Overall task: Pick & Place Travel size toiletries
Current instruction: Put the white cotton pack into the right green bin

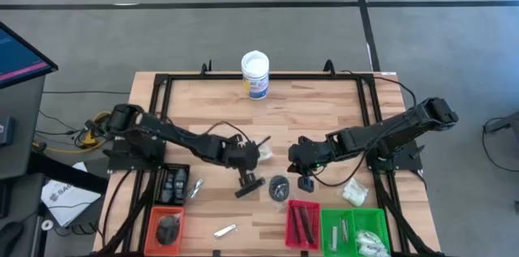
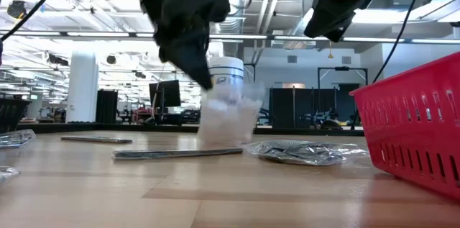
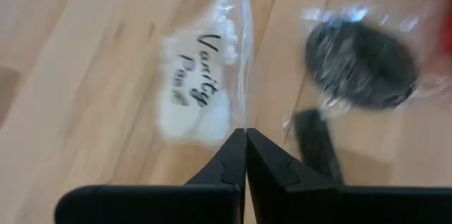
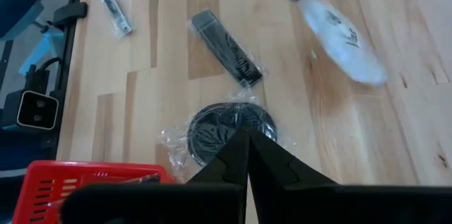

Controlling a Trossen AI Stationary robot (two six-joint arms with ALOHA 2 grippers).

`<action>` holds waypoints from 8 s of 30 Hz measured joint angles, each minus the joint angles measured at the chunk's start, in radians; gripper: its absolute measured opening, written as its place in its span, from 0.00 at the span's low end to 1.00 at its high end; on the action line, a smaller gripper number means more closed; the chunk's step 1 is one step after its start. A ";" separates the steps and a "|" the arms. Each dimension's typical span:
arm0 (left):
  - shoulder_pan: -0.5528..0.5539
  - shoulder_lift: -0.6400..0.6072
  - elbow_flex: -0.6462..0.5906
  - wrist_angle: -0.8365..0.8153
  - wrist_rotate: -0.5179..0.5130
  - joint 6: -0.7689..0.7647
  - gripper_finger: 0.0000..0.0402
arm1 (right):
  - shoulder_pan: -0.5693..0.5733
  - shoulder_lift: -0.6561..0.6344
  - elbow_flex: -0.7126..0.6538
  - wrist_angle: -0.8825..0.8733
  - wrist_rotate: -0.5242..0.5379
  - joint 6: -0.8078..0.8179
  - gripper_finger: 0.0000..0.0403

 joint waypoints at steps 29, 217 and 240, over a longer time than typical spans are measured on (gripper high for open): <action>0.074 -0.078 0.003 0.228 0.298 -0.025 0.00 | -0.066 0.000 0.134 -0.080 0.063 -0.107 0.61; -0.271 -0.069 0.101 0.671 -0.436 -0.442 0.35 | 1.039 0.192 0.293 -0.763 0.244 1.105 0.00; -0.275 -0.069 0.102 0.680 -0.460 -0.442 0.35 | 1.088 0.198 0.293 -0.781 0.273 1.188 0.00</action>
